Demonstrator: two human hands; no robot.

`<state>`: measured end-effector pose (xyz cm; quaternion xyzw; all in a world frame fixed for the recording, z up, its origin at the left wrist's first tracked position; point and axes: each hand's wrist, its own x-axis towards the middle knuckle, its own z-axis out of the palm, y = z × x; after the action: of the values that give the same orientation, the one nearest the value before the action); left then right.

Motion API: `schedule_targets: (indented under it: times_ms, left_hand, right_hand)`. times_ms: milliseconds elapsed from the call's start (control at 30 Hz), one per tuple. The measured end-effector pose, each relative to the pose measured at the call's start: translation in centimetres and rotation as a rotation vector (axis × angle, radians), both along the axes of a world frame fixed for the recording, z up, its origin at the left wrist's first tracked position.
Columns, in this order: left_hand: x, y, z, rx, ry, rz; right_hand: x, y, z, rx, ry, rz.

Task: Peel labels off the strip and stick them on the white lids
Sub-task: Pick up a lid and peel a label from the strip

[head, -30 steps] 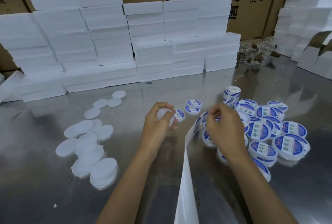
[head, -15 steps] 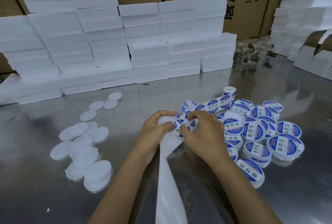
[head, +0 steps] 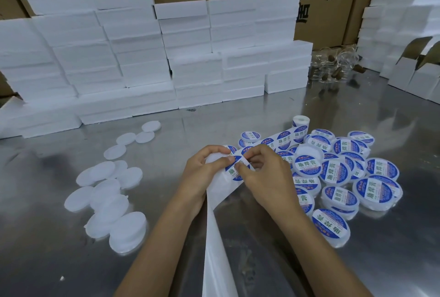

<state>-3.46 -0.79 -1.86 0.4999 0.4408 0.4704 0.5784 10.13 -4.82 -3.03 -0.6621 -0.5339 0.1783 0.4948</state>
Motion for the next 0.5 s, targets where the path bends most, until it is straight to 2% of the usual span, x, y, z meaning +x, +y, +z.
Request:
schedule_targets:
  times_ms: [200, 500]
  left_hand:
    - [0.11, 0.01, -0.03, -0.012, -0.044, 0.0]
    - [0.4, 0.18, -0.41, -0.055, -0.055, 0.05]
  right_hand:
    - [-0.07, -0.04, 0.05, 0.006, 0.077, -0.015]
    - [-0.26, -0.2, 0.1, -0.012, 0.05, -0.03]
